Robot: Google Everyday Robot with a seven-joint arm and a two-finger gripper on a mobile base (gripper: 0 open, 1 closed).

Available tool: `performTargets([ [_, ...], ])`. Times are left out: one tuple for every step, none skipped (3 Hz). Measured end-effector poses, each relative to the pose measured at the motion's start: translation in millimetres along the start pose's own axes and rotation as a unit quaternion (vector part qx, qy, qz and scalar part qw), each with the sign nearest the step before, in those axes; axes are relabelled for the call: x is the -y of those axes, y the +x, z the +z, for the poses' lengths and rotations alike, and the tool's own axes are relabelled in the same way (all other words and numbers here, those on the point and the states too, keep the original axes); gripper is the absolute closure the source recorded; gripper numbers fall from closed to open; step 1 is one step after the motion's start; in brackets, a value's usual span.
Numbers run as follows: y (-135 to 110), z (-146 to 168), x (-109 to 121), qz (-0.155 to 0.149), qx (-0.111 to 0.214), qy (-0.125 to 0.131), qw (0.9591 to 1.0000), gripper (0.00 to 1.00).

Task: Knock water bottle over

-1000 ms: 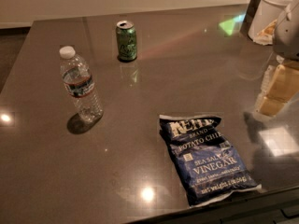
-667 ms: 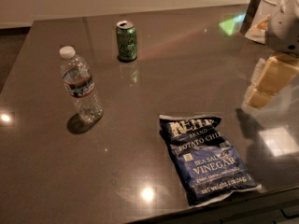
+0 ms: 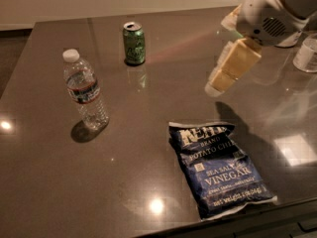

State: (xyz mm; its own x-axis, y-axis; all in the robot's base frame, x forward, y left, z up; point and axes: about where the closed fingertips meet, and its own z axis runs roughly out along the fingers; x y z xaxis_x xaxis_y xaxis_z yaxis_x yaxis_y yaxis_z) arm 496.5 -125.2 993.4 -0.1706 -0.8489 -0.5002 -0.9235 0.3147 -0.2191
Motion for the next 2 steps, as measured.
performTargets([
  [-43.9, 21.7, -0.5, -0.006, 0.045, 0.002, 0.999, 0.0],
  [-81.9, 44.5, -8.8, -0.019, 0.076, 0.001, 0.9969, 0.0],
])
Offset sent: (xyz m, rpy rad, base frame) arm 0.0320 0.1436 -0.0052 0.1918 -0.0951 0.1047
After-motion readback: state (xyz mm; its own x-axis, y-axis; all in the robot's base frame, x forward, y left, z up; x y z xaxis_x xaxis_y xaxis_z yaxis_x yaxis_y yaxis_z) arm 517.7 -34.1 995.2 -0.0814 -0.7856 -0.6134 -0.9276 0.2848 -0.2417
